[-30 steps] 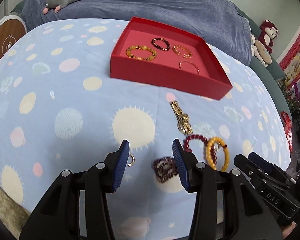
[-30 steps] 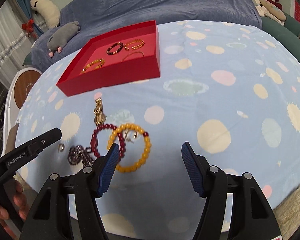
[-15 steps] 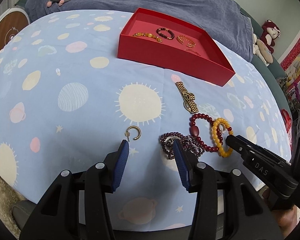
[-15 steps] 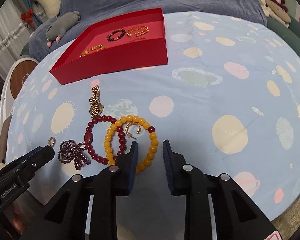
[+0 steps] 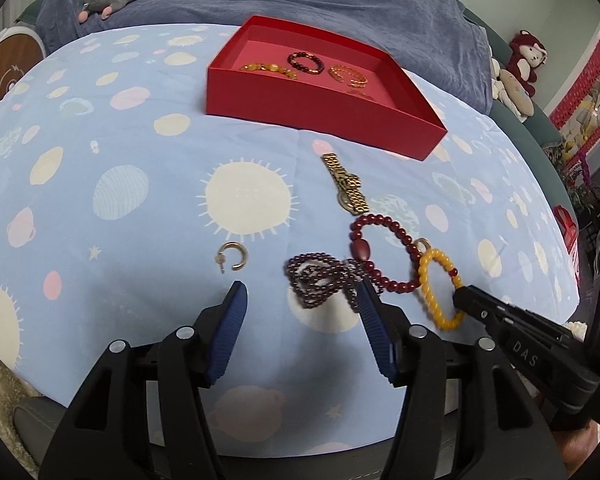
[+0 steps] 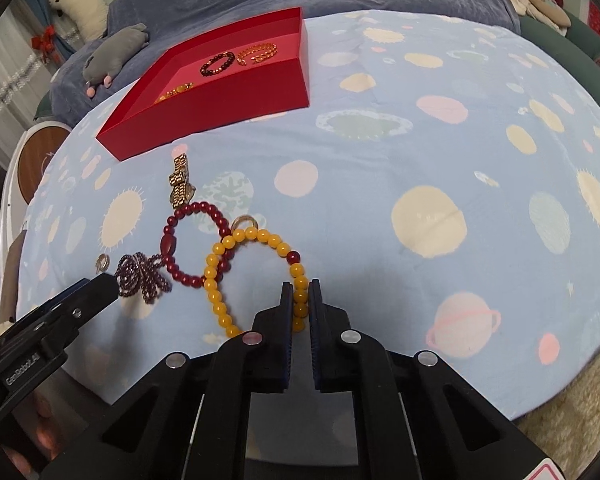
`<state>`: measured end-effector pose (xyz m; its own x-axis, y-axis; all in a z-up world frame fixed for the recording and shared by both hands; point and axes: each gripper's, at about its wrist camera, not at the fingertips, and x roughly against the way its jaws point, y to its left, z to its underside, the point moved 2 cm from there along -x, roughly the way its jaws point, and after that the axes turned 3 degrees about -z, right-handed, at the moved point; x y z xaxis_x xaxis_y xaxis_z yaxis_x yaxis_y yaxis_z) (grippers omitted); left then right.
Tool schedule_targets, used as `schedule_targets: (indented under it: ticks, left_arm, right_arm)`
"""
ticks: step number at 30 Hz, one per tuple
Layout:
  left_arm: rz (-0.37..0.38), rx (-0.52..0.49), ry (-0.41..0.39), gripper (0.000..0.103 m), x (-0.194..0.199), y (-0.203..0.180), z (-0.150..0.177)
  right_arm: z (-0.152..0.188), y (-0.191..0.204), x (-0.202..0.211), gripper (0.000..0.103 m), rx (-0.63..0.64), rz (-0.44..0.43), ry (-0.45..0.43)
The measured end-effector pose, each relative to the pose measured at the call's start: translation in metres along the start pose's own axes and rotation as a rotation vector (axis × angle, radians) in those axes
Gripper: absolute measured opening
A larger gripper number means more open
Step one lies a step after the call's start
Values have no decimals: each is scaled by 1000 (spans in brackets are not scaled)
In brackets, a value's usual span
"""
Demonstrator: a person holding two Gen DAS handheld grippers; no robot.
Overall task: Organize jewelry
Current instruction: 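Grasp the orange bead bracelet with the right tool while the left tool grasps the purple beaded bracelet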
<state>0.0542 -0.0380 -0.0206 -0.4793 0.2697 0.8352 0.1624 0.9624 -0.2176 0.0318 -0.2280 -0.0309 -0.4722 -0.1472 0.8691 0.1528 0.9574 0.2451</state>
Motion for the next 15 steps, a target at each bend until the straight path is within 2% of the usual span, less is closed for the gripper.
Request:
schedule_targets:
  ticks: [6,14,15]
  left_arm:
    - [-2,-38,8,53,-7,-12,2]
    - [-4,-57,-12,29,-12,-8,4]
    - [5,-57,-12,22,-13,-8,4]
  right_arm:
    - [10,-1,5,7,-22,-11,15]
    - [10,-1,4,7,-27,-15,12]
    - [10,-1,4,7,-26,-14,12]
